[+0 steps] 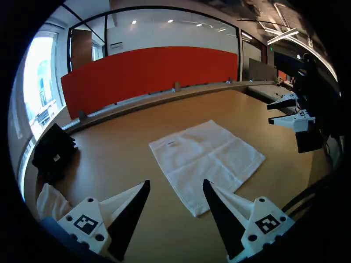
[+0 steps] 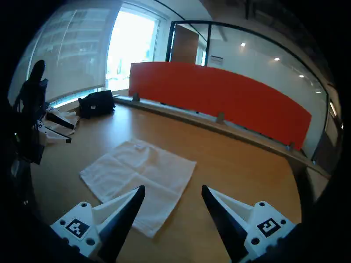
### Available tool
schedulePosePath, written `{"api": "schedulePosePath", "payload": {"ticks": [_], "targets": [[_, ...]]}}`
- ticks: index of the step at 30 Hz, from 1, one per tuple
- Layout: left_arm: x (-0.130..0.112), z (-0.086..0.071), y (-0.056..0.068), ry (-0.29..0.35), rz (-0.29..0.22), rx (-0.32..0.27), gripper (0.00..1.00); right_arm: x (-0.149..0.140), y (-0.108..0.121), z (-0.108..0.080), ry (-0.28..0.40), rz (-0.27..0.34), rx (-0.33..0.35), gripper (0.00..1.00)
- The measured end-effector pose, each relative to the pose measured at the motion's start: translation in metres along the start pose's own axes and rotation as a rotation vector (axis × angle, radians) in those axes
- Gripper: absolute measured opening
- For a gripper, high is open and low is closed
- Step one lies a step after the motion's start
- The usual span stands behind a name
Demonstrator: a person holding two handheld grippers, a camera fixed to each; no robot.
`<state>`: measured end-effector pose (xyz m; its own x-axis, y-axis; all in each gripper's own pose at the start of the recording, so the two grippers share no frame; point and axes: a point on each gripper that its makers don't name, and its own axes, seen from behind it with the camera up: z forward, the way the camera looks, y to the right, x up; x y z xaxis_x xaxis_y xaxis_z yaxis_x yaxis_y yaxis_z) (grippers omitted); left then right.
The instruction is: Fold towel
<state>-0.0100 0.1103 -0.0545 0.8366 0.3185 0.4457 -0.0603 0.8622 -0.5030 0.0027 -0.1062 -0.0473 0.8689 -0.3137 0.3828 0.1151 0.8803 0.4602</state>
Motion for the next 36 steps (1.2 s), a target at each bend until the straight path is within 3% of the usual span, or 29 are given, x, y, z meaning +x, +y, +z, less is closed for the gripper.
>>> {"api": "schedulePosePath", "payload": {"ticks": [5,14,22,36], "targets": [[-0.025,0.013,0.01,-0.06,0.03,-0.026,0.89,-0.034,-0.011,0.012,-0.062,-0.009,0.034,1.0],[-0.067,0.037,0.027,-0.171,0.01,-0.081,0.89,-0.077,-0.024,0.027,-0.153,-0.007,0.073,0.99],[-0.091,0.046,0.039,-0.254,0.021,-0.127,0.89,-0.111,-0.032,0.029,-0.233,-0.018,0.104,0.99],[-0.11,0.053,0.049,-0.338,0.02,-0.147,0.89,-0.128,-0.035,0.031,-0.27,-0.011,0.13,0.95]]}}
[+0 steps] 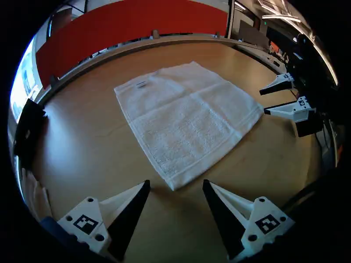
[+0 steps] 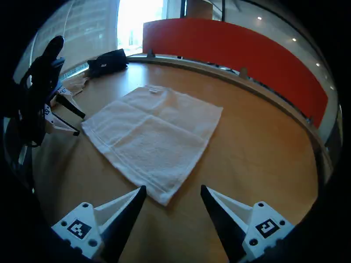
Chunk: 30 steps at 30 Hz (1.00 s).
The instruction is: Fold towel
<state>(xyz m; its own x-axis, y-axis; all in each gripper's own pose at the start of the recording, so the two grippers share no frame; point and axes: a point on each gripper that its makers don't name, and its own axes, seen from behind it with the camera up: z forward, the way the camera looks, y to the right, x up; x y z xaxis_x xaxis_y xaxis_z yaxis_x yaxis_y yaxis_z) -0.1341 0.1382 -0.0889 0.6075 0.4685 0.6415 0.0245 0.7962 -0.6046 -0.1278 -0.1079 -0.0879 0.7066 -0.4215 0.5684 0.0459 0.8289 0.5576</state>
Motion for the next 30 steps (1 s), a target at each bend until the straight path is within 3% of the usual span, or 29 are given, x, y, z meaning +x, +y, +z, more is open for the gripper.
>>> {"api": "schedulePosePath", "payload": {"ticks": [14,19,23,30], "targets": [[0.001,0.003,0.002,-0.02,-0.011,0.008,0.89,-0.007,0.001,0.002,-0.01,0.001,0.009,0.94],[0.0,0.003,0.002,-0.02,0.009,0.018,0.89,-0.01,0.0,0.003,-0.014,-0.003,0.014,0.94],[0.001,0.004,0.002,-0.022,0.004,0.021,0.87,-0.013,-0.003,0.002,-0.023,-0.004,0.029,0.82],[0.001,0.004,-0.002,-0.031,-0.008,0.035,0.72,-0.014,-0.006,0.004,-0.03,0.0,0.043,0.66]]}}
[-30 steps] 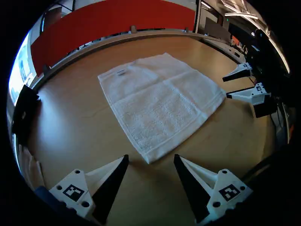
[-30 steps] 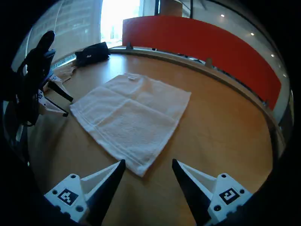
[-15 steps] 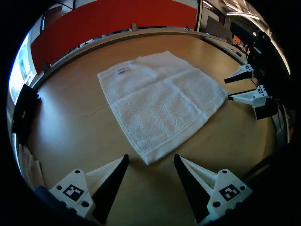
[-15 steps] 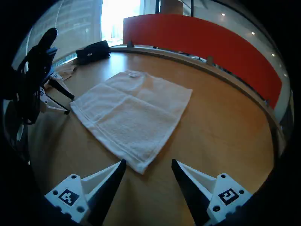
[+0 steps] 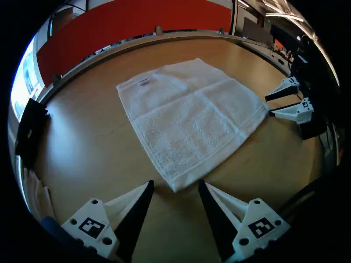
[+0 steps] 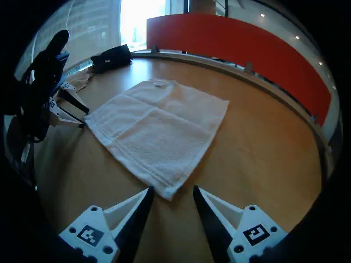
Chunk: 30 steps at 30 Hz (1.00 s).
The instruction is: Fold towel
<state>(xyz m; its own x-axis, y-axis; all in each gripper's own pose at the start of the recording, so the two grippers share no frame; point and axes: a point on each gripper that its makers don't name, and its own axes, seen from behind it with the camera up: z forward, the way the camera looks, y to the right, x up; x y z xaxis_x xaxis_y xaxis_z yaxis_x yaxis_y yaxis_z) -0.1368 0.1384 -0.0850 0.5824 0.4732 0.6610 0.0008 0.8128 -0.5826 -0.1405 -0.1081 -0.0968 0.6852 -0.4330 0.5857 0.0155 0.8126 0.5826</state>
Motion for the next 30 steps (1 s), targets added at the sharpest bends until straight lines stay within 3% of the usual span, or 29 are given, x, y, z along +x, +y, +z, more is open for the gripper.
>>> {"api": "schedulePosePath", "payload": {"ticks": [11,17,19,21,25,30], "targets": [[0.0005,0.0002,0.0054,-0.005,0.019,-0.009,0.55,-0.0034,-0.0062,0.0023,-0.019,-0.006,0.03,0.47],[-0.0001,0.0004,0.0047,-0.006,0.017,-0.013,0.51,-0.0029,-0.008,0.003,-0.02,-0.009,0.038,0.29],[0.0004,0.0002,0.0027,-0.007,0.016,-0.007,0.37,-0.0019,-0.0079,0.0036,-0.017,-0.004,0.035,0.24],[0.0008,0.0001,0.0014,-0.009,0.014,-0.003,0.29,-0.0009,-0.0081,0.004,-0.015,0.002,0.034,0.21],[0.0009,0.0002,0.0,-0.006,0.012,0.003,0.17,0.0006,-0.0089,0.0043,-0.011,0.012,0.033,0.18],[0.0006,0.0002,0.0008,0.006,0.003,0.01,0.1,0.0026,-0.0099,0.0036,-0.011,0.025,0.034,0.14]]}}
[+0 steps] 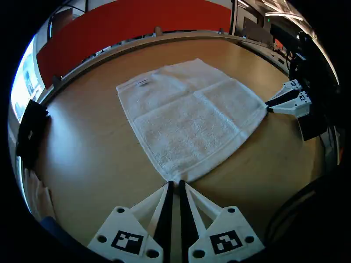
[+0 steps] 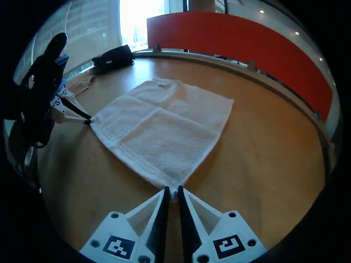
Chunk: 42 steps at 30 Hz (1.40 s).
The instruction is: Fold towel
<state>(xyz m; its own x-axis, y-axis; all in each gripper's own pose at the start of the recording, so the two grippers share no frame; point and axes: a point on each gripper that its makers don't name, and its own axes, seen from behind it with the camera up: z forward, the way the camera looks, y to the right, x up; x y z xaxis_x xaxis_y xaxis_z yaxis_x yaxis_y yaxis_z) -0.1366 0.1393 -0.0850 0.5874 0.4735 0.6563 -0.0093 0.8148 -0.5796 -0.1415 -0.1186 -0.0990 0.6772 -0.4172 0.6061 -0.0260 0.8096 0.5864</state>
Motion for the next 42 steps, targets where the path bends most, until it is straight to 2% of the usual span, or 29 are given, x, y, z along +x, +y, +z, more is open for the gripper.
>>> {"api": "schedulePosePath", "payload": {"ticks": [9,21,32,42], "targets": [[0.0,-0.004,0.007,0.005,-0.029,-0.021,0.1,0.003,0.001,-0.005,0.003,-0.005,-0.008,0.12],[0.003,-0.02,0.016,0.014,-0.063,-0.038,0.1,0.016,-0.002,-0.024,0.035,0.001,-0.012,0.11],[0.006,-0.046,0.024,0.011,-0.089,-0.053,0.1,0.03,-0.016,-0.054,0.059,-0.011,-0.005,0.11],[0.005,-0.077,0.04,0.006,-0.132,-0.084,0.1,0.043,-0.029,-0.086,0.08,0.008,0.005,0.11]]}}
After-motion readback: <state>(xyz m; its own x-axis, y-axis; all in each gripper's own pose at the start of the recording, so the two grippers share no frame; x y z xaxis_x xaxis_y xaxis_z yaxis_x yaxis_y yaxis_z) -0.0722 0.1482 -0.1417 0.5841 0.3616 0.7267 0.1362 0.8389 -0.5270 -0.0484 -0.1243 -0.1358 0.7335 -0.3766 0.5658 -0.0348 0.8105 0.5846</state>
